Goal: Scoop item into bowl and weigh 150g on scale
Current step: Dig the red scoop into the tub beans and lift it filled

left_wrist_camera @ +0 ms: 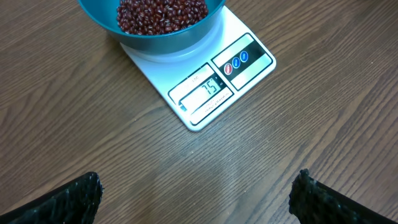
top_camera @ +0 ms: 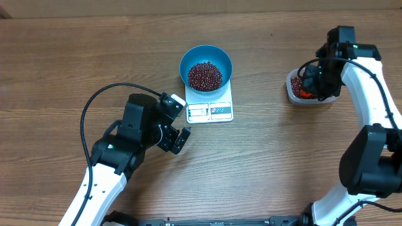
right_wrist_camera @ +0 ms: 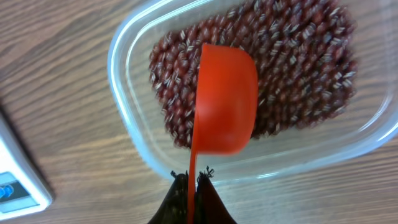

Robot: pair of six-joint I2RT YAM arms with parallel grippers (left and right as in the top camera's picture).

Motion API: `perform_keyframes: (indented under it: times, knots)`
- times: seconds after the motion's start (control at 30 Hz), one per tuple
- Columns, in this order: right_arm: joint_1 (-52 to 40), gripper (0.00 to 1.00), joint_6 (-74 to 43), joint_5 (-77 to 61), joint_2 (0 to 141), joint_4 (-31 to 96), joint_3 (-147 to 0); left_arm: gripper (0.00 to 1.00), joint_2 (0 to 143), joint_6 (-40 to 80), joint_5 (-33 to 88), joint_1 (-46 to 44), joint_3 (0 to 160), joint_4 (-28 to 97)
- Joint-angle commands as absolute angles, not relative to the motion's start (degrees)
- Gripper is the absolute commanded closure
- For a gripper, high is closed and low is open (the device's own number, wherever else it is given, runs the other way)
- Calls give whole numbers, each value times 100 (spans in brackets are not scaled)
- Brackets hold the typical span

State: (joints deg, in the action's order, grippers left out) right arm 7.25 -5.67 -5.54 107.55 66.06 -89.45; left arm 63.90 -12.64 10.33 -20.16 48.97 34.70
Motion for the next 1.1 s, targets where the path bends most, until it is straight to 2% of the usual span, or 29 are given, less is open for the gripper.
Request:
perform_keyframes:
  times: [0.0, 0.23, 0.37, 0.57, 0.73, 1.07]
  knots:
    - [945, 96, -399, -1262, 10750, 6683, -9015, 1, 6414, -1396, 1100, -2027, 4851, 3468]
    - [1372, 96, -252, -1800, 10750, 6783, -9083, 0, 6414, -1396, 1098, -2027, 4851, 3468]
    - [1468, 96, 473, -1704, 10750, 6751, -9083, 1, 6414, -1396, 1098, -2027, 4851, 3468]
    - [1466, 96, 1197, -794, 10750, 6434, -9065, 0, 6414, -1396, 1100, -2027, 4851, 3468]
    - [1466, 96, 2285, -593, 10750, 6322, -9006, 0, 6414, -1396, 1100, -2027, 4851, 3468]
    - [1466, 96, 2410, -454, 10927, 6095, -9000, 0, 6414, -1396, 1100, -2027, 4851, 3468]
